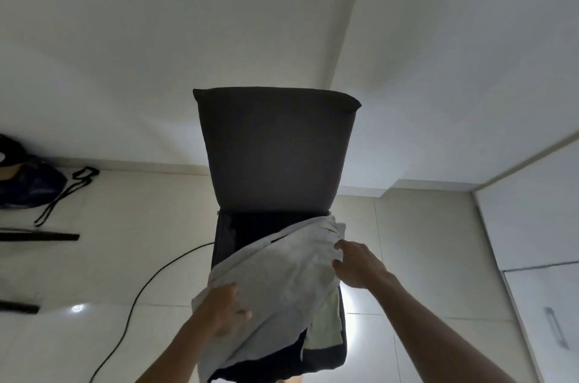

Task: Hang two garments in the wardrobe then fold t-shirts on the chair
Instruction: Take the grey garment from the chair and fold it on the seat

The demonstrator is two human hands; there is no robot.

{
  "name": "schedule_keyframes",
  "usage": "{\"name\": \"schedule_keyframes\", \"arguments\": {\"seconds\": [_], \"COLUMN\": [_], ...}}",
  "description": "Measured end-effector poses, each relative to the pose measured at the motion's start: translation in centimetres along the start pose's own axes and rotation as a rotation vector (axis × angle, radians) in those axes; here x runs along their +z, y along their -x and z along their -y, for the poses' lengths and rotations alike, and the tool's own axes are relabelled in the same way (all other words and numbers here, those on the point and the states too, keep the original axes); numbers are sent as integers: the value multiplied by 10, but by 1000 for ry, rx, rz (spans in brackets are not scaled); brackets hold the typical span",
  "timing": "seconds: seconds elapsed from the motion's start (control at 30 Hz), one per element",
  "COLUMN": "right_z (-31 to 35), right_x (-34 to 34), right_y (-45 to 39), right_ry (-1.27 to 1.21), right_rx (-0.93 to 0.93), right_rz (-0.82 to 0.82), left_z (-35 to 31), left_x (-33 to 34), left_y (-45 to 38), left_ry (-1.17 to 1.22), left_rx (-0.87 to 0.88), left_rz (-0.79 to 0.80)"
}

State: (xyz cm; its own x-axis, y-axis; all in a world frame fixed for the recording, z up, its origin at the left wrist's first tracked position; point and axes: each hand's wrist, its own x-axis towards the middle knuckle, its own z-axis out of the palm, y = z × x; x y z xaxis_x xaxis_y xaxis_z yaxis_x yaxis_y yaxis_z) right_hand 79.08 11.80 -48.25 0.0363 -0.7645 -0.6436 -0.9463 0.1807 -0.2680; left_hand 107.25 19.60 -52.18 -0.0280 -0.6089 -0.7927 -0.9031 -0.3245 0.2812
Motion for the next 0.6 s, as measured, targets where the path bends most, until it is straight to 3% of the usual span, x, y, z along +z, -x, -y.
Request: {"name": "schedule_keyframes", "arguments": {"seconds": [0.13,0.37,0.47,0.6], "right_z": [-13,-63,-84,-98], "right_x": [25,70,82,100], "right_y": [-70,-175,-210,-244], "right_ry": [-78,-243,-383,-677], "right_rx": [52,165,229,303], "right_rz": [-18,-93,-107,-2], "left_z": [-14,-64,-79,-87], "left_x": [5,16,24,38], "left_y": [-50,-165,-208,-247], "left_ry": [19,13,-15,-78], "left_rx": [-24,66,82,66], "left_rz": [0,-173,-165,-159]}}
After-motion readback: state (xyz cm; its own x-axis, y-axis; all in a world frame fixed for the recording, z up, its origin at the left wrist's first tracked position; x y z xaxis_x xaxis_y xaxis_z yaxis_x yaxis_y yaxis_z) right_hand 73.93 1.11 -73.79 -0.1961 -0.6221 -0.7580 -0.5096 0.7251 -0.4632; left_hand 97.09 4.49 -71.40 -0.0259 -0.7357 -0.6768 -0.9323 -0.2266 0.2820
